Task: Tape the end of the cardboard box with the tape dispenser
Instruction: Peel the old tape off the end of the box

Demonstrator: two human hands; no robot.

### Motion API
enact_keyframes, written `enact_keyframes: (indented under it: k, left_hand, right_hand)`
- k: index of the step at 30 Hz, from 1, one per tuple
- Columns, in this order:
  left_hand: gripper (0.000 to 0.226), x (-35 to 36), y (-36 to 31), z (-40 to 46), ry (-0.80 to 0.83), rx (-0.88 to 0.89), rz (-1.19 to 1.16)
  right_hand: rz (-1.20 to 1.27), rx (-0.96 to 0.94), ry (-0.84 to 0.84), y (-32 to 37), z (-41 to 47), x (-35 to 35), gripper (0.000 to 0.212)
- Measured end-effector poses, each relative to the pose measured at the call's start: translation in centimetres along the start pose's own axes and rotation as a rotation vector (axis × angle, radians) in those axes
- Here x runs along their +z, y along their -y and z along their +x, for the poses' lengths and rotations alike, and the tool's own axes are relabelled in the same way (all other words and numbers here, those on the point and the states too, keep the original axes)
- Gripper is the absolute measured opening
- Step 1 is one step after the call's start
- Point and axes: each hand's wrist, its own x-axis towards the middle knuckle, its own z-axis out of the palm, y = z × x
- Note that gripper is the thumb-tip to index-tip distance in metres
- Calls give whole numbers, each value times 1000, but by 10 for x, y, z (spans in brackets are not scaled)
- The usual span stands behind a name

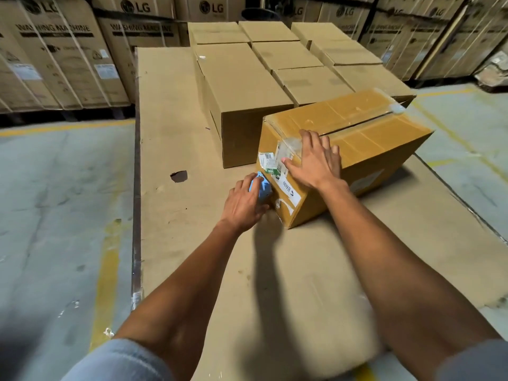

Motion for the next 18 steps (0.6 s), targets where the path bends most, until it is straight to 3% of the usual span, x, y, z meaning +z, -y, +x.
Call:
enact_keyframes:
  k: [18]
  left_hand:
    - [91,41,14,24,26,66,-167]
  right_hand:
    - [-68,21,42,7,24,24,86]
